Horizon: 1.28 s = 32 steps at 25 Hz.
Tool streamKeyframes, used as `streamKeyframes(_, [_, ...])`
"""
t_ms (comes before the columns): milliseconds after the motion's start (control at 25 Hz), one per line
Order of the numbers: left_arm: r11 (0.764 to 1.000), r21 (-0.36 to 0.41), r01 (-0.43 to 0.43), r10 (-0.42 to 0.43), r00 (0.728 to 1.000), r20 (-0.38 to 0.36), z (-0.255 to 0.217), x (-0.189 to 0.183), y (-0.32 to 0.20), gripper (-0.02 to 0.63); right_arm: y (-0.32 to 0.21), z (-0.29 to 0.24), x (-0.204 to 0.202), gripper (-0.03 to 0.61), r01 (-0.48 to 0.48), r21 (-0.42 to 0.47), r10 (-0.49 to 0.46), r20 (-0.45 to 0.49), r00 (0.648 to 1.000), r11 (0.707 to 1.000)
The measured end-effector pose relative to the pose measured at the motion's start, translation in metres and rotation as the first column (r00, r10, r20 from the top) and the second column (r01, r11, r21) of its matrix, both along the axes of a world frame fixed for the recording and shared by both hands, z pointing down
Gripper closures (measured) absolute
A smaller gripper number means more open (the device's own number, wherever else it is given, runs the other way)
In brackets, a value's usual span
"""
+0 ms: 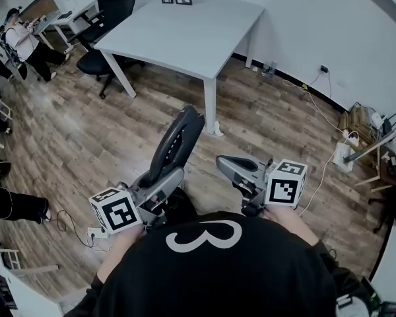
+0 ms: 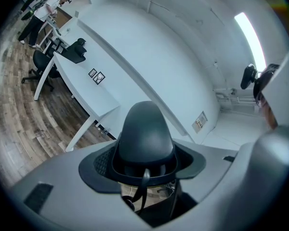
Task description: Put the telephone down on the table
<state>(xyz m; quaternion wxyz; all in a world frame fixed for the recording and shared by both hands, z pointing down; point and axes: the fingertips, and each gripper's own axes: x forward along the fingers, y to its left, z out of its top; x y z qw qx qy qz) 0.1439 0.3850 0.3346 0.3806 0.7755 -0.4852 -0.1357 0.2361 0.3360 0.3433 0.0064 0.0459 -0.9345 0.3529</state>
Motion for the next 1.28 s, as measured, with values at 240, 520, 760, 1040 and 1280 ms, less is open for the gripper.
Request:
streamKeyframes(240, [1.000,-0.021,0.008,-0.009,0.999,-0.044,0.020,-0.033,-0.021,0.325,-0.025,0.017,-0.029,0.569,-0.028,-0.016,0.027,-0.056,0.998,0.999])
streamKeyframes(520, [0.999,-0.032,0.015,-0.017,0.998,-0.064,0.028,-0.108,-0.071,0.325,-0.076,0.026,-0.103,0.569,-0.030,-0.040,0.026,-0.088,0.996,0.999])
streamKeyframes(760, [0.999,-0.036,0.013,-0.015,0.997,-0.081,0.032,-0.192,-0.131,0.325,-0.132,0.027,-0.180,0.569,-0.050,-0.051,0.043,-0.121,0.992,0.997])
streamKeyframes(1040, [0.999,-0.035,-0.025,0.022,0.996,-0.089,0.032,-0.271,-0.193,0.325,-0.187,0.022,-0.267,0.569,-0.065,-0.049,0.057,-0.148,0.987,0.997])
streamKeyframes(1280, [0.998,-0.049,-0.042,0.038,0.995,-0.089,0.037,-0.310,-0.225,0.325,-0.211,0.019,-0.310,0.569,-0.061,-0.035,0.055,-0.162,0.985,0.998])
